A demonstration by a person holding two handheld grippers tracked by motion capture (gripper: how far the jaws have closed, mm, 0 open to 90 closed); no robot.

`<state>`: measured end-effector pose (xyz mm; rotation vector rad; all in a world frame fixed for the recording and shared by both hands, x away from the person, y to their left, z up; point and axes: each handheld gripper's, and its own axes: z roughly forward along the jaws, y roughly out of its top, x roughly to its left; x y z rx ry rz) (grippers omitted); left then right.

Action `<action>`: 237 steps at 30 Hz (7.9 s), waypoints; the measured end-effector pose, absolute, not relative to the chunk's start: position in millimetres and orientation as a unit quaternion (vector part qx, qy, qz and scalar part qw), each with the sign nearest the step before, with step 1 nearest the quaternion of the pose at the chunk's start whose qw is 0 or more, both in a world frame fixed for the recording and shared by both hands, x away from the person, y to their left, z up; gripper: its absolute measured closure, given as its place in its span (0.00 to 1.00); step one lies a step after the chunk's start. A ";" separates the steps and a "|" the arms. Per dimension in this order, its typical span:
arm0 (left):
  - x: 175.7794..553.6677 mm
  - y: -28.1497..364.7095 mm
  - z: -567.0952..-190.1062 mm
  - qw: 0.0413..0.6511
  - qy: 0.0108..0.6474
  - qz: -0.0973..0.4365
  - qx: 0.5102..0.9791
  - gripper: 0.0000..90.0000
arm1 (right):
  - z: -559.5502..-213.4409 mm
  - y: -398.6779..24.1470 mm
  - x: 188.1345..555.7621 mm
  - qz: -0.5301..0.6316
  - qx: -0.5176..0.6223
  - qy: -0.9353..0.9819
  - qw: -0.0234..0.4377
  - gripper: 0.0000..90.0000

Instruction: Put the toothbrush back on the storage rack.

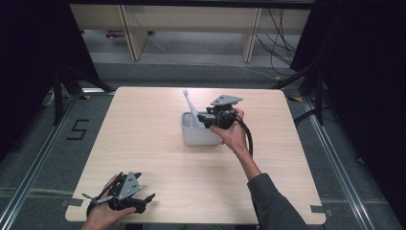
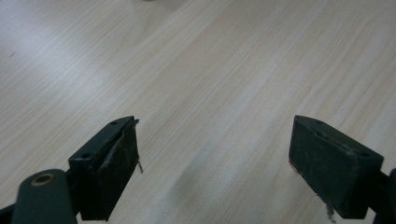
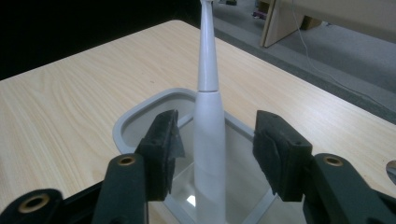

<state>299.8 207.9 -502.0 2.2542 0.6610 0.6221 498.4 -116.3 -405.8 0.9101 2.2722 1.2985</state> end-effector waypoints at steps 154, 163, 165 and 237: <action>298.3 209.8 -501.3 0.343 0.253 0.243 0.871 0.17 | -455.7 -219.8 382.8 0.416 0.384 0.807 0.166 0.20; 298.2 209.9 -501.4 0.342 0.251 0.242 0.873 0.17 | -459.6 -224.9 375.9 0.419 0.373 0.811 0.166 0.20; 298.1 209.9 -501.6 0.344 0.253 0.242 0.871 0.17 | -459.9 -226.0 374.2 0.418 0.373 0.812 0.164 0.20; 298.3 208.9 -502.6 0.337 0.251 0.241 0.875 0.17 | -490.0 -246.9 317.6 0.377 0.371 0.841 0.118 0.18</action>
